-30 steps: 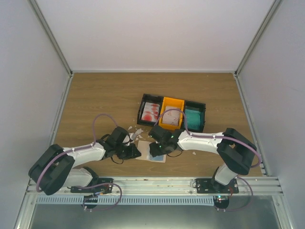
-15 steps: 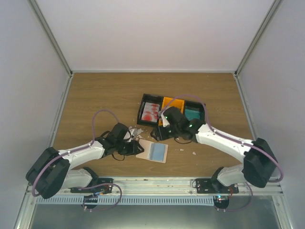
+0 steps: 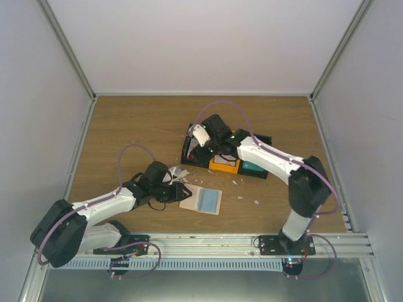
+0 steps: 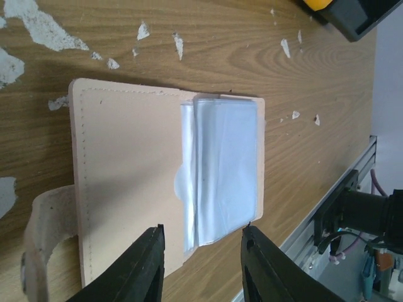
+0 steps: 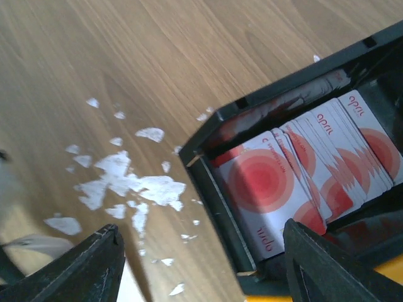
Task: Put the credit cards into the card holder
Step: Pick up the credit card from the storage box.
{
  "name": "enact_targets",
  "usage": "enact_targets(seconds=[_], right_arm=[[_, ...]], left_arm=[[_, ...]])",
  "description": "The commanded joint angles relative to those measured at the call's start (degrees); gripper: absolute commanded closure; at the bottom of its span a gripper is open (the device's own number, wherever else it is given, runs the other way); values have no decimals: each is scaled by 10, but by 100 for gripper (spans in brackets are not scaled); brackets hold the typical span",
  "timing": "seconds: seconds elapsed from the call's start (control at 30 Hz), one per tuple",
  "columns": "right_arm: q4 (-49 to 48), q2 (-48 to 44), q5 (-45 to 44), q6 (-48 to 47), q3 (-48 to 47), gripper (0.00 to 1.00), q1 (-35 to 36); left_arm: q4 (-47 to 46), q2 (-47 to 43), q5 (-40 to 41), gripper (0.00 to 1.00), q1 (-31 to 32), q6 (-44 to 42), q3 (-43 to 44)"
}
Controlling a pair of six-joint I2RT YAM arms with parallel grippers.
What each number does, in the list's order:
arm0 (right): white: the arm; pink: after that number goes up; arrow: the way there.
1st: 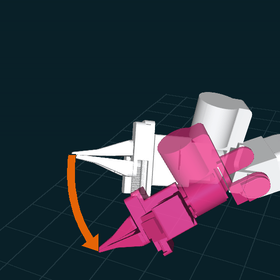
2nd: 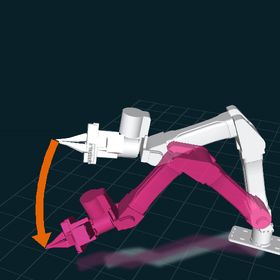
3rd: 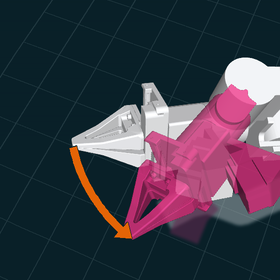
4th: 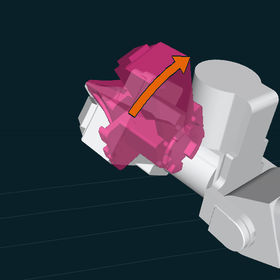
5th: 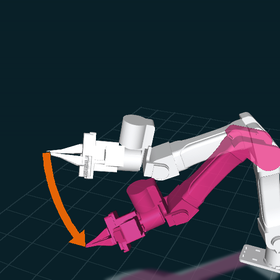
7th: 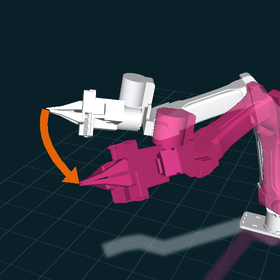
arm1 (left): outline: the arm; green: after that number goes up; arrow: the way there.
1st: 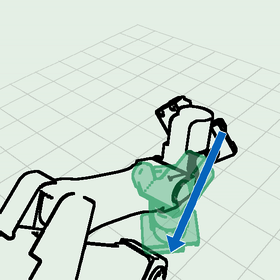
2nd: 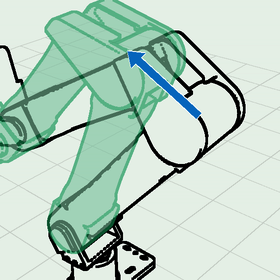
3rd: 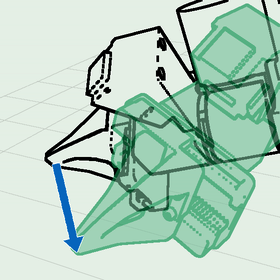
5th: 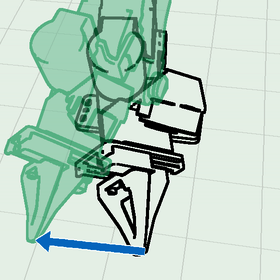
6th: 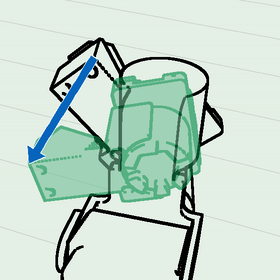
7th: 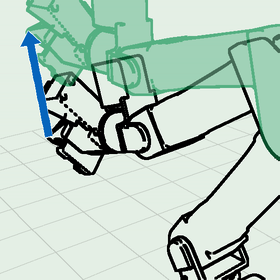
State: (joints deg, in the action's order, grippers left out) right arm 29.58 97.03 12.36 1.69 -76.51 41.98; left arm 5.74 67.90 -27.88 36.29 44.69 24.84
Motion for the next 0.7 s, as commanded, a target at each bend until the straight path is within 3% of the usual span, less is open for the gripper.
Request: enact_targets(seconds=[0.0, 0.3, 0.5, 0.67], right_arm=[[51, 70, -24, -120, -55, 30, -12], [100, 211, -71, -156, -185, 26, -20], [146, 286, -87, -151, -263, 46, -51], [170, 319, -64, -178, -294, 48, -58]], left_arm=[[-33, -27, 17, 63, 3, 23, -9], [-9, -46, 43, 63, -15, 32, -3], [-6, -53, 37, 65, -46, 28, 3], [-30, -28, 29, 65, -68, 25, 22]])
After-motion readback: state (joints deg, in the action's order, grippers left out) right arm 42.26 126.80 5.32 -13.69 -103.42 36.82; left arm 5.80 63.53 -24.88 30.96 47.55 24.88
